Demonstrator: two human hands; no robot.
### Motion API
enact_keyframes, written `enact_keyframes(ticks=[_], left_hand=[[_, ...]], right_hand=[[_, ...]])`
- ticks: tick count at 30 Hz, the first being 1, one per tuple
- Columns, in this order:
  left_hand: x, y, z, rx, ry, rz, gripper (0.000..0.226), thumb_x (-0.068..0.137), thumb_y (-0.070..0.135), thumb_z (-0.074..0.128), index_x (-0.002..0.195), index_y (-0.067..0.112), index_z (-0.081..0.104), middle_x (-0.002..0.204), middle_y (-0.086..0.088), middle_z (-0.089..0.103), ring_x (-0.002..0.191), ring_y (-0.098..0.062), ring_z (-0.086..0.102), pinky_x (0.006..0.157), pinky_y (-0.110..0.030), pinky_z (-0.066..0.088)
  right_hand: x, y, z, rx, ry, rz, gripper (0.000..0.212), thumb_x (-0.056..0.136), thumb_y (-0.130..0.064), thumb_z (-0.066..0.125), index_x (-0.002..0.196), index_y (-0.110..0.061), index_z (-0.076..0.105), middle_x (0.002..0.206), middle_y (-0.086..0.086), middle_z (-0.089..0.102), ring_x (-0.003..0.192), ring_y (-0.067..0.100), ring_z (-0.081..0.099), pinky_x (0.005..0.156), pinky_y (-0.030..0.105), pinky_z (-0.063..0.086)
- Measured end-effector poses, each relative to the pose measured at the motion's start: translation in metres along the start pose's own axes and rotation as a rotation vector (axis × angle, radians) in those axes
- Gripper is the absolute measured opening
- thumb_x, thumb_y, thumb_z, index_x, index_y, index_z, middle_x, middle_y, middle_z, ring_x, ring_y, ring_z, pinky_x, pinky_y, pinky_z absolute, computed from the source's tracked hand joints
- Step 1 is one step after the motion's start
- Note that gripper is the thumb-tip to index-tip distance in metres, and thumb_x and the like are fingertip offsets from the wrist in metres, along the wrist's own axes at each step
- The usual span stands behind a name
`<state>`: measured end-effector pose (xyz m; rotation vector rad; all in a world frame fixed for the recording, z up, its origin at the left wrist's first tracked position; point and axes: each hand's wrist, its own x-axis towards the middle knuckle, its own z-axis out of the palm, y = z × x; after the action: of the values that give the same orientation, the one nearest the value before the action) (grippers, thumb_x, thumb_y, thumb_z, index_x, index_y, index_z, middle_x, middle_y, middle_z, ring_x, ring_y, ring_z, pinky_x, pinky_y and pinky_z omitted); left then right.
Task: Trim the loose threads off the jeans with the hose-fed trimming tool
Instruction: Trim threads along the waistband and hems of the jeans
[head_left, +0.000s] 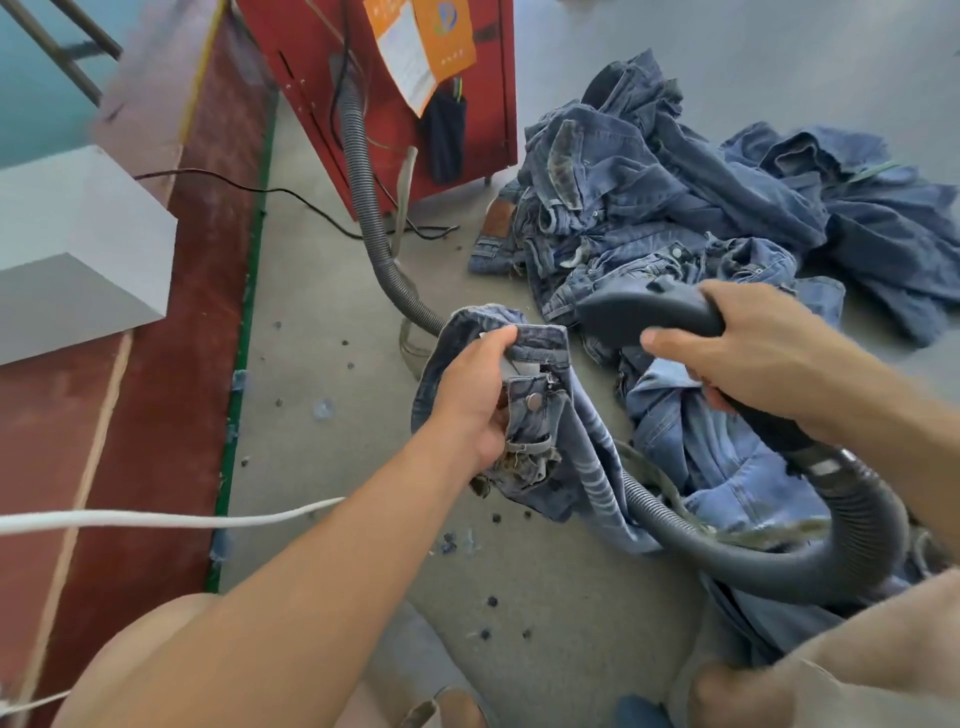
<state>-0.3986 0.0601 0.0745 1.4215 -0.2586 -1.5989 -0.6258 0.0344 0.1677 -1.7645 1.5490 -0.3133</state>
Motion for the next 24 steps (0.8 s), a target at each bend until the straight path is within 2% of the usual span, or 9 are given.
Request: enact_keyframes(ticks=[2,4,7,10,13,16,18,21,24], left_hand=[[0.003,-0.002,-0.003,-0.007,0.096,0.064,0.034,0.096,0.032,0.065,0.119,0.007,0.072,0.114,-0.019,0.075,0.086,-0.033,0.074,0.076,-0.047,0.064],[0.005,-0.003,-0.006,0.008,0.177,0.139,0.030,0.094,0.033,0.067,0.108,0.007,0.071,0.107,-0.018,0.076,0.094,-0.039,0.075,0.083,-0.056,0.062],[0.001,-0.014,0.002,0.055,0.163,0.191,0.035,0.089,0.037,0.068,0.101,0.004,0.067,0.107,-0.021,0.075,0.105,-0.043,0.070,0.093,-0.063,0.056],[-0.005,-0.024,0.010,0.044,0.096,0.165,0.020,0.096,0.033,0.066,0.097,0.014,0.072,0.103,-0.014,0.078,0.101,-0.036,0.074,0.094,-0.058,0.058],[-0.003,-0.020,0.007,-0.021,0.103,0.128,0.016,0.100,0.029,0.065,0.100,0.015,0.072,0.105,-0.015,0.078,0.100,-0.036,0.074,0.091,-0.057,0.060],[-0.001,-0.011,0.003,-0.096,0.117,0.107,0.022,0.101,0.027,0.062,0.112,0.009,0.069,0.111,-0.019,0.076,0.101,-0.037,0.074,0.085,-0.054,0.062],[-0.002,-0.009,0.004,-0.102,0.064,0.084,0.028,0.101,0.027,0.060,0.118,0.006,0.068,0.109,-0.019,0.076,0.096,-0.035,0.076,0.073,-0.045,0.064],[-0.005,-0.015,0.005,-0.029,-0.010,0.021,0.034,0.100,0.032,0.061,0.121,0.007,0.071,0.104,-0.014,0.077,0.086,-0.028,0.077,0.064,-0.034,0.060],[-0.006,-0.013,0.002,-0.002,-0.024,0.015,0.035,0.100,0.035,0.062,0.121,0.007,0.070,0.102,-0.014,0.077,0.081,-0.026,0.077,0.062,-0.033,0.059]], right_hand=[[0.000,-0.002,-0.005,0.104,0.026,0.014,0.025,0.093,-0.039,0.075,0.081,-0.020,0.062,0.050,-0.001,0.062,0.038,0.016,0.059,0.037,0.021,0.043],[-0.004,-0.006,-0.004,0.168,-0.097,0.050,0.024,0.092,-0.038,0.077,0.079,-0.022,0.065,0.051,0.001,0.061,0.040,0.018,0.058,0.039,0.022,0.045],[-0.004,-0.009,0.018,0.170,-0.239,0.113,0.024,0.093,-0.036,0.076,0.086,-0.016,0.064,0.054,0.001,0.061,0.043,0.019,0.058,0.043,0.028,0.050],[0.008,-0.011,0.034,0.231,-0.148,0.148,0.030,0.096,-0.032,0.072,0.096,-0.005,0.060,0.054,0.002,0.058,0.047,0.023,0.057,0.049,0.034,0.052],[0.011,-0.008,0.027,0.284,-0.058,0.143,0.032,0.098,-0.033,0.071,0.093,-0.004,0.057,0.049,0.001,0.055,0.043,0.022,0.055,0.043,0.029,0.048],[-0.002,-0.007,0.024,0.124,-0.162,0.082,0.030,0.094,-0.038,0.073,0.089,-0.011,0.061,0.049,-0.001,0.059,0.039,0.019,0.058,0.039,0.024,0.046],[-0.004,-0.009,0.030,0.081,-0.204,0.080,0.029,0.093,-0.038,0.073,0.089,-0.012,0.062,0.049,-0.001,0.060,0.040,0.019,0.058,0.041,0.027,0.048],[0.010,-0.010,0.035,0.206,-0.092,0.124,0.030,0.095,-0.033,0.073,0.092,-0.006,0.059,0.054,0.003,0.058,0.044,0.022,0.056,0.045,0.032,0.049],[0.016,-0.007,0.021,0.231,-0.049,0.118,0.031,0.096,-0.033,0.072,0.091,-0.006,0.057,0.051,0.002,0.058,0.042,0.021,0.056,0.041,0.027,0.047]])
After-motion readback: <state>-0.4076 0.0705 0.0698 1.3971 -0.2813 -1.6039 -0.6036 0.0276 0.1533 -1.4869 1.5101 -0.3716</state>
